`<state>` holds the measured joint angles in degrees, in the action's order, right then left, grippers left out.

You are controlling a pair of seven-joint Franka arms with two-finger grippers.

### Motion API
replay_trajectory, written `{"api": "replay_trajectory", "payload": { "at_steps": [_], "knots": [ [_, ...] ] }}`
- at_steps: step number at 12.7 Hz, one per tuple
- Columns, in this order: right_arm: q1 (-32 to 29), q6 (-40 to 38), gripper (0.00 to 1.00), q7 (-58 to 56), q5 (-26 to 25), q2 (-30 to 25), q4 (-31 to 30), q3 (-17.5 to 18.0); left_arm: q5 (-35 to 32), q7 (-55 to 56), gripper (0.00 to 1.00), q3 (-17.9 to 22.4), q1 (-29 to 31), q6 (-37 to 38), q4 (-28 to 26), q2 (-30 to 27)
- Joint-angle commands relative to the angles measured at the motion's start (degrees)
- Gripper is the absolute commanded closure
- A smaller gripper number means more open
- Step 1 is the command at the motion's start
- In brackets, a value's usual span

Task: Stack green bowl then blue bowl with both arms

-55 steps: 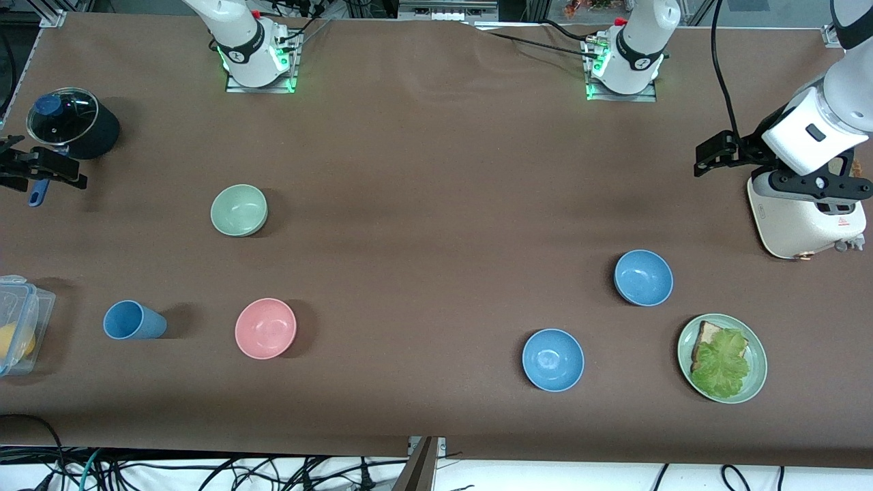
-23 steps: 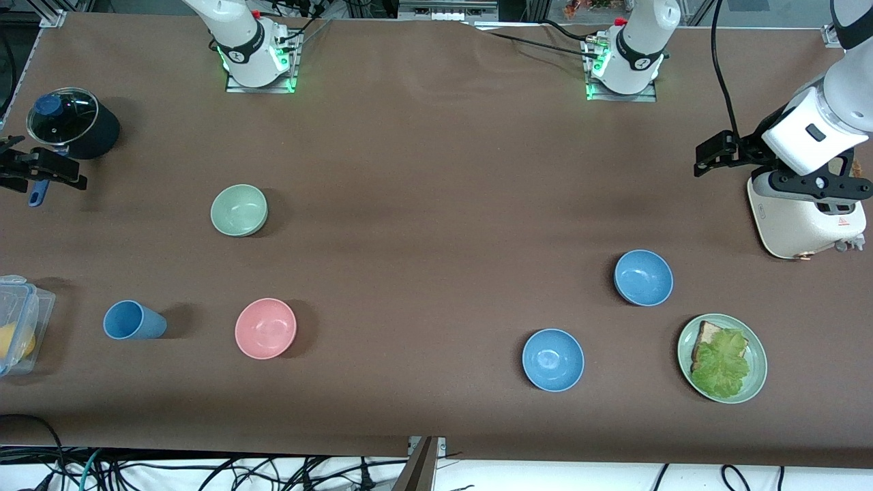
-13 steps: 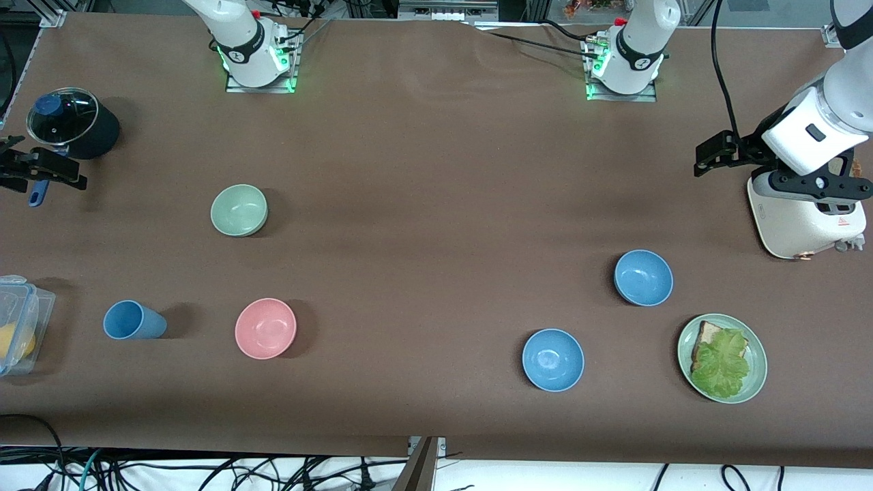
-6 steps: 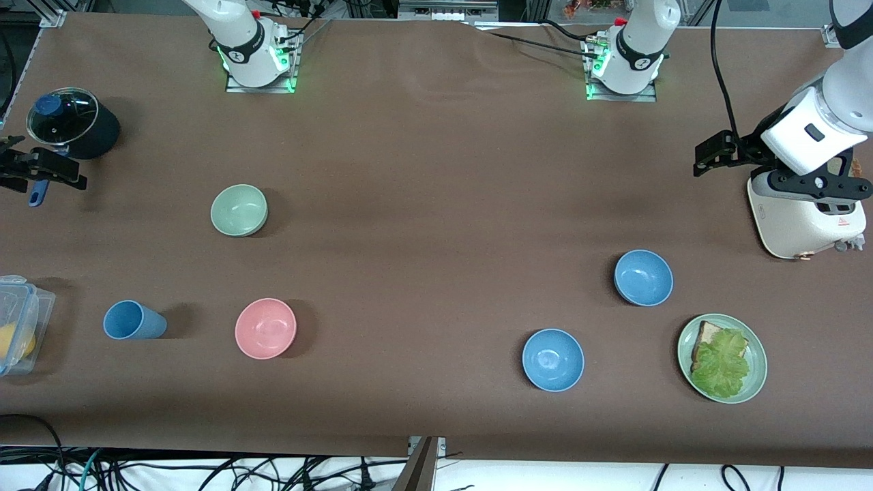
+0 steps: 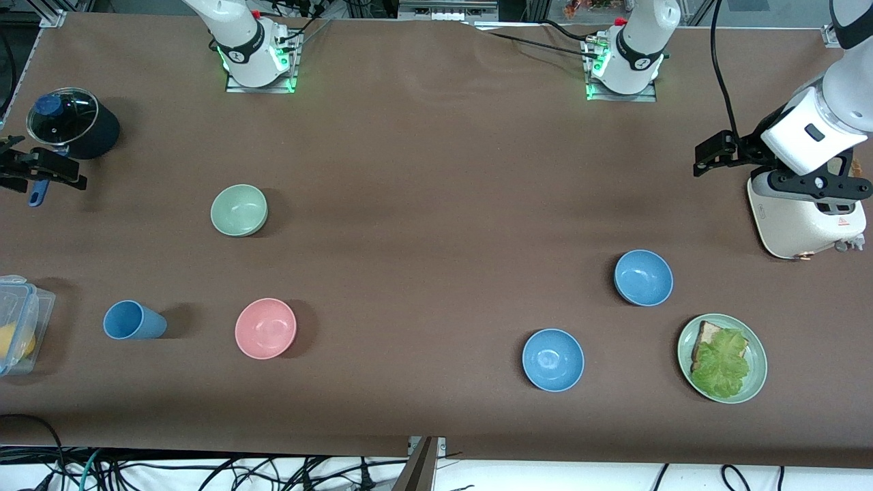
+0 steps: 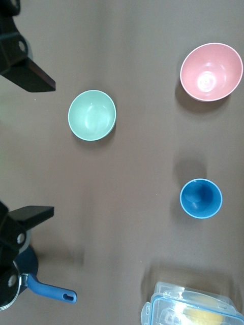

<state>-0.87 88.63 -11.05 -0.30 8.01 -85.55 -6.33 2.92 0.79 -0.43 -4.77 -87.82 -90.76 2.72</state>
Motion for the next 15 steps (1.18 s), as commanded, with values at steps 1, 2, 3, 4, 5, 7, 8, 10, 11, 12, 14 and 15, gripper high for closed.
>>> {"api": "replay_trajectory", "payload": {
  "at_steps": [1,2,3,4,5,7,8,10,11,12,14,15],
  "knots": [
    [-0.89,0.14,0.01,0.06,-0.85,-0.01,0.3,0.88,-1.42,0.44,0.0,-0.54,0.29,1.43,2.17,0.88],
    [-0.89,0.14,0.01,0.06,-0.85,-0.01,0.3,0.88,-1.42,0.44,0.0,-0.54,0.29,1.43,2.17,0.88],
    [-0.89,0.14,0.01,-0.03,-0.85,-0.01,0.3,0.88,-1.42,0.44,0.0,-0.54,0.29,1.43,2.17,0.88],
    [-0.89,0.14,0.01,0.06,-0.85,-0.01,0.3,0.88,-1.42,0.44,0.0,-0.54,0.29,1.43,2.17,0.88],
    [-0.89,0.14,0.01,-0.03,-0.85,-0.01,0.3,0.88,-1.42,0.44,0.0,-0.54,0.29,1.43,2.17,0.88],
    [-0.89,0.14,0.01,0.06,-0.85,0.08,0.3,0.88,-1.42,0.44,0.0,-0.54,0.29,1.43,2.17,0.88],
    [-0.89,0.14,0.01,-0.03,-0.85,-0.01,0.3,0.88,-1.42,0.44,0.0,-0.54,0.29,1.43,2.17,0.88],
    [-0.89,0.14,0.01,-0.12,-0.85,0.43,0.38,0.88,-1.42,0.44,0.0,-0.54,0.29,1.43,2.17,0.88],
    [-0.98,0.05,0.01,-0.2,-0.67,0.43,0.3,0.8,-1.42,0.44,0.0,-0.54,0.29,1.43,2.17,0.88],
    [-0.98,0.05,0.01,-0.12,-0.67,0.52,0.3,0.79,-1.42,0.44,0.0,-0.54,0.29,1.43,2.17,0.88],
    [-0.8,-0.56,0.01,0.06,-0.93,3.31,0.21,0.88,-1.42,0.44,0.0,-0.54,0.29,1.43,2.17,0.88],
    [-0.8,-0.56,0.01,0.15,-1.02,3.42,0.21,0.88,-1.42,0.44,0.0,-0.54,0.29,1.43,2.08,0.88]
  ]
}}
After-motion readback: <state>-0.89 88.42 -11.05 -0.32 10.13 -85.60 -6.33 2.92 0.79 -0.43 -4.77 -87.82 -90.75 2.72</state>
